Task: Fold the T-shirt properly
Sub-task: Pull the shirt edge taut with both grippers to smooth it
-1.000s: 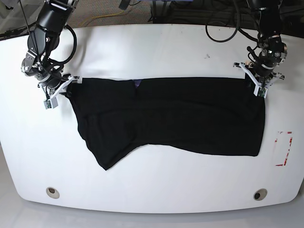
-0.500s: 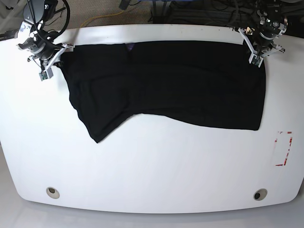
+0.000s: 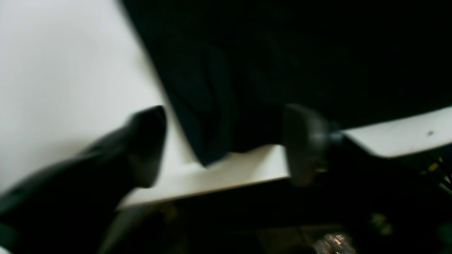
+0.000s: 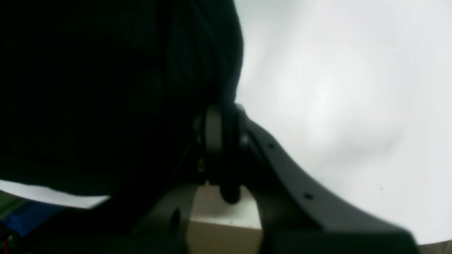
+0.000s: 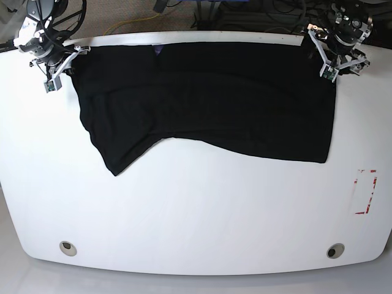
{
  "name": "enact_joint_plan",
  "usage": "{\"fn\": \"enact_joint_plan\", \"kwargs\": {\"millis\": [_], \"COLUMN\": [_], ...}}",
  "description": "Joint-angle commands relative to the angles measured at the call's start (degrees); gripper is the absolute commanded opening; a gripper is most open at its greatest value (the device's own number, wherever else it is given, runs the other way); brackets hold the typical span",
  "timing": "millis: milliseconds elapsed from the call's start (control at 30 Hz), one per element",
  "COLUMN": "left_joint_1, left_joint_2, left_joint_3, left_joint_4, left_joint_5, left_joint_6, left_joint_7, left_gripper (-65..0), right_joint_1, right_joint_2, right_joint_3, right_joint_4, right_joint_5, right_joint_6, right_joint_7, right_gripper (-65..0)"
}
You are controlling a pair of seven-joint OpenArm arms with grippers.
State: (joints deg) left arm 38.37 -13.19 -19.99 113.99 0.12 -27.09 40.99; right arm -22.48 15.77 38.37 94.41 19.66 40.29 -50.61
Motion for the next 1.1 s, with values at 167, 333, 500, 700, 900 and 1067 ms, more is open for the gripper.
{"fn": "enact_joint_plan", "kwargs": {"millis": [167,333,500,700,900,1067], "left_joint_1": [-5.8,-11.6,-18.1,-20.2,-20.3,-20.3], "left_joint_2": [-0.4,-0.4,-0.3,-0.6,-0.5,-0.4], "left_joint_3": [-4.2,-4.2,-4.0,-1.0,1.2,1.0], "left_joint_4": [0.8,-0.8,-3.8,-8.2,-11.4,-12.2], "left_joint_5": [-0.3,0.0,-0.2,-0.3,-0.2,-0.1], "left_joint_6": [-6.4,-6.4,-6.4,-6.5,-11.2,-11.2], "left_joint_7": [-0.8,-0.6,6.3,7.8,7.8,7.8], "left_gripper": [-8.8,-8.9,-8.9,-8.9,-9.6,-28.7], "right_joint_1": [0.1,0.1,1.3,1.3,1.5,1.7], "right_joint_2": [1.1,0.5,-1.0,-1.7,-1.7,-1.7], "right_joint_3": [0.4,0.4,0.4,0.4,0.5,0.7], "right_joint_4": [1.0,1.0,1.1,1.1,1.1,1.1], "right_joint_5": [-0.2,-0.2,-0.7,-0.2,-0.2,-0.2], "right_joint_6": [-0.3,-0.3,-0.3,-0.3,-0.3,-0.3], "right_joint_7": [0.8,0.8,0.8,0.8,0.8,0.8], "right_gripper": [-65.0,-65.0,-65.0,-65.0,-65.0,-65.0]}}
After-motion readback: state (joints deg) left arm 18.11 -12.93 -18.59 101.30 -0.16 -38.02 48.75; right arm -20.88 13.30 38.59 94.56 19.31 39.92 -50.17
